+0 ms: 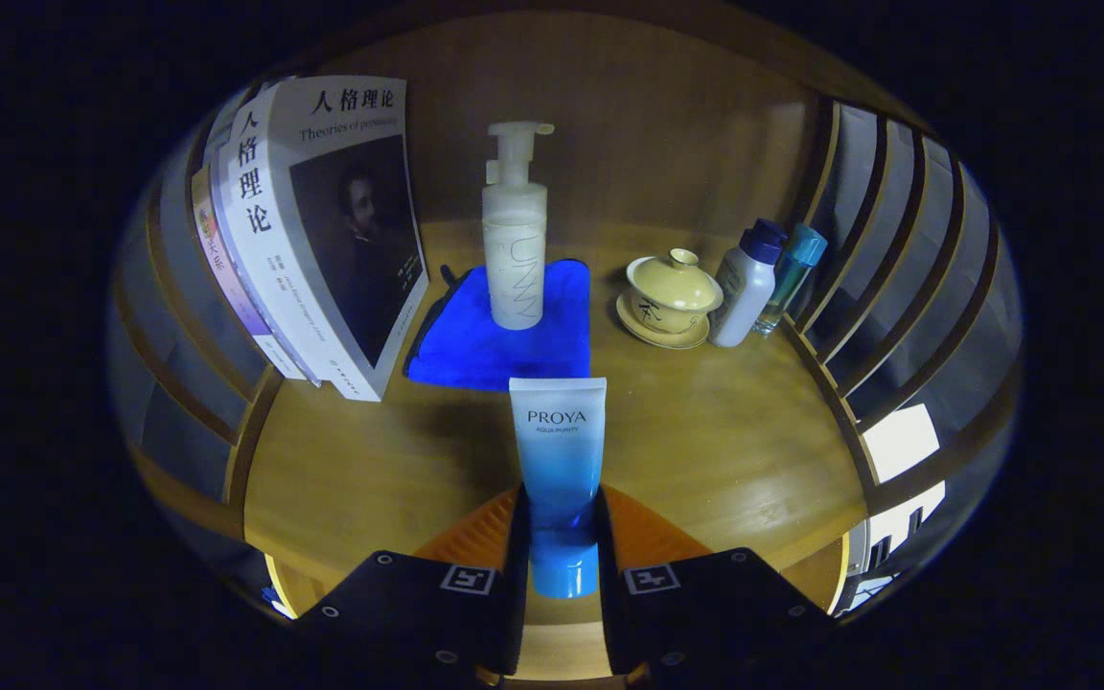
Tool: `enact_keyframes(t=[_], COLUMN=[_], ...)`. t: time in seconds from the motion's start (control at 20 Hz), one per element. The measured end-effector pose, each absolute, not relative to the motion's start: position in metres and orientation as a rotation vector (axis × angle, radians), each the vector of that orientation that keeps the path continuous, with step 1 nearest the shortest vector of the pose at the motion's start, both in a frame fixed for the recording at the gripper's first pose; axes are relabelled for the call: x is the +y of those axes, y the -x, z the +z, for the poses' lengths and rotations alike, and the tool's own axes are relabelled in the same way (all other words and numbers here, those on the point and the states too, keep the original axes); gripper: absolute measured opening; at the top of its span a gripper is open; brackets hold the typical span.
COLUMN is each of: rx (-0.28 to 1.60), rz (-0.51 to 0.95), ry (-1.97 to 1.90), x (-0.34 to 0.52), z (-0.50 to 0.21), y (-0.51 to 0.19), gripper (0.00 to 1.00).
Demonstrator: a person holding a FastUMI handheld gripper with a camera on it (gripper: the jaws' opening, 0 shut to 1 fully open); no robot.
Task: Pull open the drawer, take out the items inside it, and place them on the countertop above the cabinet.
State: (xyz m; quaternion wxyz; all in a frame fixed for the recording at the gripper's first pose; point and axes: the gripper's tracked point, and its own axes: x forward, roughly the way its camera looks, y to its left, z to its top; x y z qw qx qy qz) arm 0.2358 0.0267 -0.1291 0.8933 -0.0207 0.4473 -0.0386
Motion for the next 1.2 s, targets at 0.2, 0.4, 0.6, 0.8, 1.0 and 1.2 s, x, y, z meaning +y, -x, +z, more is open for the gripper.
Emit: enact_keyframes(t=[0.2, 0.4, 0.6, 0.8, 1.0, 1.2], rx=[0.957, 0.948, 0.888, 0.770, 0.580, 0.358], rz=[-0.081, -0.082, -0.039, -0.021, 0.020, 0.085], ry=[0.020, 0.034, -0.024, 0.019, -0.072, -0.141], x=[0.025, 0.020, 0.032, 0.022, 0.027, 0.034], z=[-0.135, -0.139, -0.124, -0.089, -0.054, -0.016], y=[-0.237, -0.241, -0.246, -0.223, -0.174, -0.119], gripper=[0.38, 0.48, 0.77, 0.95, 0.96, 0.96])
